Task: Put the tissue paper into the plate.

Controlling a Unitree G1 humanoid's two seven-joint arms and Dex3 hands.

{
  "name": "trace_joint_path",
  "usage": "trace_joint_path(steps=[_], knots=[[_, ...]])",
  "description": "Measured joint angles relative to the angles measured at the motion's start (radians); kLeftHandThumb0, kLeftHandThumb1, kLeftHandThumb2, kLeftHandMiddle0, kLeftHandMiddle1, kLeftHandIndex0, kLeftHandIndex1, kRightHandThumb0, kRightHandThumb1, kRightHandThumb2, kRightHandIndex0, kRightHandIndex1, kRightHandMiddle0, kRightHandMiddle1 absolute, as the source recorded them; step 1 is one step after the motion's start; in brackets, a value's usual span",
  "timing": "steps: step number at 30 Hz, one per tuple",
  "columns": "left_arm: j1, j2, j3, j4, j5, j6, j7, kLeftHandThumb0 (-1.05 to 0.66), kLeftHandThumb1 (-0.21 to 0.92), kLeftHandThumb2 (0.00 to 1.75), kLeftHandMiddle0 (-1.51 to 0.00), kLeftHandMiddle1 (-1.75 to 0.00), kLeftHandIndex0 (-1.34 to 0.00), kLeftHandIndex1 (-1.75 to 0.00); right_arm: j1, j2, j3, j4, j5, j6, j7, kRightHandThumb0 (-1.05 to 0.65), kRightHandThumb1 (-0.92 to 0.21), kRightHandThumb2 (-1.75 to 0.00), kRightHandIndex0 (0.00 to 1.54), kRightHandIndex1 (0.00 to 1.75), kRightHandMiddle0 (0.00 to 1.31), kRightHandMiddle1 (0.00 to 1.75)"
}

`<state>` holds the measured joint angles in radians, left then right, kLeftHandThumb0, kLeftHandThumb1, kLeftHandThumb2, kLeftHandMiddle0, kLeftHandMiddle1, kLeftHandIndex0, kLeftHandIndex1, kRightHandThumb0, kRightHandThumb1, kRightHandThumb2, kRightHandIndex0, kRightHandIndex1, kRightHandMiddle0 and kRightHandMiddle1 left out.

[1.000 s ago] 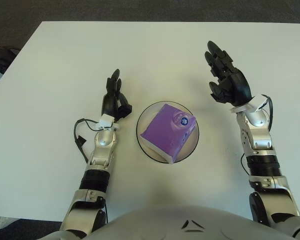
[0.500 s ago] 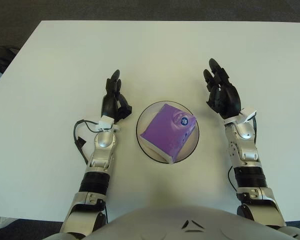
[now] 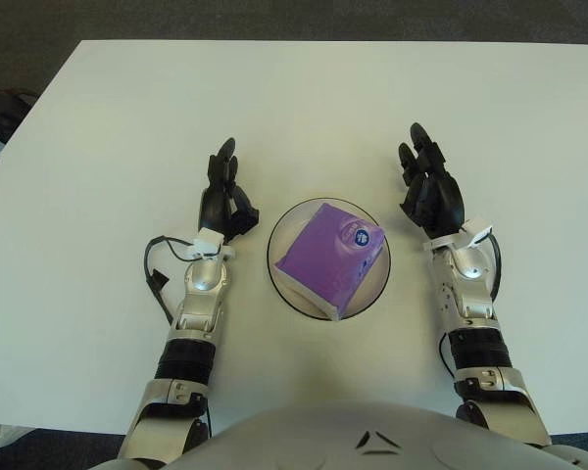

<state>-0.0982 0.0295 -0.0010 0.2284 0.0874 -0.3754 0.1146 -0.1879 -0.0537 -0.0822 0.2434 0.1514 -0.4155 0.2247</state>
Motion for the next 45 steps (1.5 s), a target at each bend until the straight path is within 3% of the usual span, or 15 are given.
trace_joint_path(steps=[25, 45], knots=[[0.022, -0.003, -0.001, -0.02, 0.0, 0.001, 0.0, -0.84, 0.92, 1.11, -0.29, 0.0, 0.0, -0.54, 0.042, -0.001, 0.001, 0.041, -0.053, -0.095, -0.024, -0.94, -0.92, -1.08, 0.0, 0.0, 0.0, 0.05], [0.031, -0.003, 0.0, -0.03, 0.0, 0.007, -0.009, -0.84, 0.92, 1.12, -0.29, 0.0, 0.0, -0.52, 0.091, -0.003, 0.001, 0.015, -0.052, -0.084, -0.043, -0.94, -0.92, -1.01, 0.0, 0.0, 0.0, 0.04]])
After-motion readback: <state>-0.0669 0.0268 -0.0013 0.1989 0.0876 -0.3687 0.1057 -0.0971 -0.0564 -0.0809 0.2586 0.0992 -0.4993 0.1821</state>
